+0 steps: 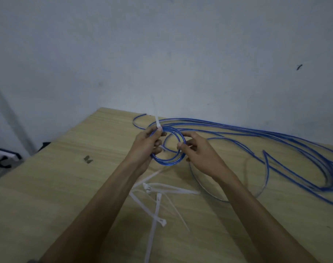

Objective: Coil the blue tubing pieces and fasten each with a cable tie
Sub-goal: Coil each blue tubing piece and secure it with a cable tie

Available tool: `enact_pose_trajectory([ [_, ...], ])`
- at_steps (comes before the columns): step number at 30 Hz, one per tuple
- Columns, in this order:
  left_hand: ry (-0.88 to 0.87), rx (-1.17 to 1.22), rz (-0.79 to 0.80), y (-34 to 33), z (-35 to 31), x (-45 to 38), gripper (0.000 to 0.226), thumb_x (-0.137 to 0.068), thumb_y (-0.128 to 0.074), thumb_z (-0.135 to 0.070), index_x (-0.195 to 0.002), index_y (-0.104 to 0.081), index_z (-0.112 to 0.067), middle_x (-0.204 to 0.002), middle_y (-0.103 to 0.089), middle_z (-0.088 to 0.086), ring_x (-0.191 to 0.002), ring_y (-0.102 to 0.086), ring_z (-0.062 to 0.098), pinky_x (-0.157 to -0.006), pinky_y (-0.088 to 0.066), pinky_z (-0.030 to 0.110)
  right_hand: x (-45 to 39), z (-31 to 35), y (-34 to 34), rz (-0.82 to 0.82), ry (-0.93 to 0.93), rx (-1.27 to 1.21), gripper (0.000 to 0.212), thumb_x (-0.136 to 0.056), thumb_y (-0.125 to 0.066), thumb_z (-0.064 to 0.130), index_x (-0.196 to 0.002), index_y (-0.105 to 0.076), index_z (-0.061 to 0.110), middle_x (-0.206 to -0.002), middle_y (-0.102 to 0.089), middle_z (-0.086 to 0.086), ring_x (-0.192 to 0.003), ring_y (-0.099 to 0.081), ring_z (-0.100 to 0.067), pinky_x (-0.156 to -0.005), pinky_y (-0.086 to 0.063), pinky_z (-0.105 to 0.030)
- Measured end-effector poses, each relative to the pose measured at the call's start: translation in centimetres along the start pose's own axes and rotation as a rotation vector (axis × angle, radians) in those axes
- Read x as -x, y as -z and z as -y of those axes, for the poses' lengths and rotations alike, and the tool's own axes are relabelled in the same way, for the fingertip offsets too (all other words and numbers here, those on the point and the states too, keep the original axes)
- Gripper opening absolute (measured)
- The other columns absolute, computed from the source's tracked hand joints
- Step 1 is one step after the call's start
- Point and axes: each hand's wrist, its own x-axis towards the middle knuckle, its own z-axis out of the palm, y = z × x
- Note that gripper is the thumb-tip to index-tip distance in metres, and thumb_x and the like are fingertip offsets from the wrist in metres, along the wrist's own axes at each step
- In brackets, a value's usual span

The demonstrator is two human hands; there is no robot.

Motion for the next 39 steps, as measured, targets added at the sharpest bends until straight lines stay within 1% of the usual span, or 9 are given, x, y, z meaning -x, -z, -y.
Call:
enact_pose_trajectory([
  [5, -0.079, -0.067, -0.141, 4.3, -0.5, 0.1, 0.013, -0.105, -0.048, -0.011, -0.104, -0.059, -0.004, -0.087, -0.059, 0.004, -0.054, -0.038, 0.005, -0.044, -0.031, 0.017, -2.4, 2.2, -4.6, 0.007, -0.057, -0.157, 0.02, -0.107, -0.046, 0.018, -0.121, -0.061, 0.014, -0.091, -0.071, -0.003, -0.082, -0.069, -0.017, -0.073, -0.061, -0.033],
  [8, -0.171, -0.336, -0.247, 8.0, -0.5, 0.4, 0.016, -0.106, -0.046, -0.019, -0.099, -0.058, -0.011, -0.085, -0.055, 0.001, -0.058, -0.042, 0.007, -0.05, -0.037, 0.021, -4.4, 3.5, -8.8, 0.087, -0.038, -0.02, 0.02, -0.109, -0.039, 0.019, -0.11, -0.058, 0.012, -0.088, -0.066, -0.005, -0.081, -0.072, -0.02, -0.073, -0.057, -0.036],
  [10, -0.211, -0.58, -0.31, 10.6, -0.6, 0.5, 0.02, -0.107, -0.043, -0.025, -0.096, -0.055, -0.013, -0.083, -0.056, -0.001, -0.064, -0.047, 0.011, -0.064, -0.039, 0.028, -5.5, 4.3, -11.9, 0.134, -0.017, 0.108, 0.021, -0.109, -0.034, 0.019, -0.105, -0.053, 0.01, -0.085, -0.066, -0.007, -0.082, -0.073, -0.022, -0.071, -0.054, -0.035],
  [12, -0.225, -0.817, -0.391, 13.5, -1.1, 0.8, 0.021, -0.107, -0.041, -0.023, -0.101, -0.056, -0.009, -0.087, -0.059, -0.001, -0.074, -0.053, 0.013, -0.071, -0.036, 0.029, -6.5, 5.0, -15.0, 0.165, -0.004, 0.186, 0.026, -0.108, -0.032, 0.019, -0.111, -0.055, 0.006, -0.095, -0.069, -0.013, -0.088, -0.072, -0.026, -0.077, -0.055, -0.038],
  [15, -0.237, -0.958, -0.455, 17.7, -2.3, 1.1, 0.021, -0.105, -0.046, -0.019, -0.108, -0.063, -0.006, -0.098, -0.066, 0.014, -0.081, -0.064, 0.024, -0.071, -0.051, 0.032, -7.5, 5.6, -18.9, 0.218, 0.008, 0.281, 0.029, -0.106, -0.037, 0.018, -0.115, -0.058, 0.002, -0.111, -0.066, -0.019, -0.101, -0.065, -0.034, -0.078, -0.048, -0.035],
  [18, -0.266, -1.074, -0.536, 20.8, -3.4, 1.9, 0.023, -0.102, -0.056, -0.021, -0.109, -0.069, -0.005, -0.1, -0.07, 0.009, -0.078, -0.062, 0.016, -0.07, -0.048, 0.021, -7.6, 6.0, -21.9, 0.229, -0.019, 0.31, 0.031, -0.106, -0.041, 0.024, -0.13, -0.05, 0.007, -0.119, -0.064, -0.017, -0.106, -0.063, -0.034, -0.085, -0.051, -0.041],
  [21, -0.276, -1.049, -0.604, 23.2, -4.1, 2.4, 0.017, -0.095, -0.066, -0.029, -0.1, -0.071, -0.013, -0.092, -0.07, 0.002, -0.08, -0.067, 0.019, -0.073, -0.053, 0.033, -7.7, 6.6, -23.8, 0.206, 0.011, 0.397, 0.026, -0.106, -0.041, 0.028, -0.125, -0.05, 0.011, -0.12, -0.063, -0.014, -0.104, -0.061, -0.034, -0.08, -0.048, -0.041],
  [26, -0.233, -0.964, -0.628, 24.8, -4.7, 1.8, 0.021, -0.092, -0.07, -0.035, -0.088, -0.068, -0.014, -0.082, -0.07, 0.0, -0.078, -0.067, 0.017, -0.068, -0.05, 0.03, -9.2, 8.0, -25.4, 0.13, -0.006, 0.367, 0.022, -0.106, -0.044, 0.023, -0.12, -0.055, 0.01, -0.123, -0.062, -0.012, -0.106, -0.06, -0.032, -0.086, -0.051, -0.042],
  [39, -0.189, -0.878, -0.632, 25.6, -5.6, -4.5, 0.028, -0.092, -0.068, -0.016, -0.117, -0.069, -0.001, -0.103, -0.069, 0.007, -0.092, -0.063, 0.015, -0.082, -0.048, 0.024, -16.9, 7.2, -26.9, -0.031, -0.127, 0.26, 0.021, -0.104, -0.052, 0.023, -0.116, -0.061, 0.008, -0.119, -0.065, -0.011, -0.107, -0.06, -0.03, -0.076, -0.043, -0.034],
])
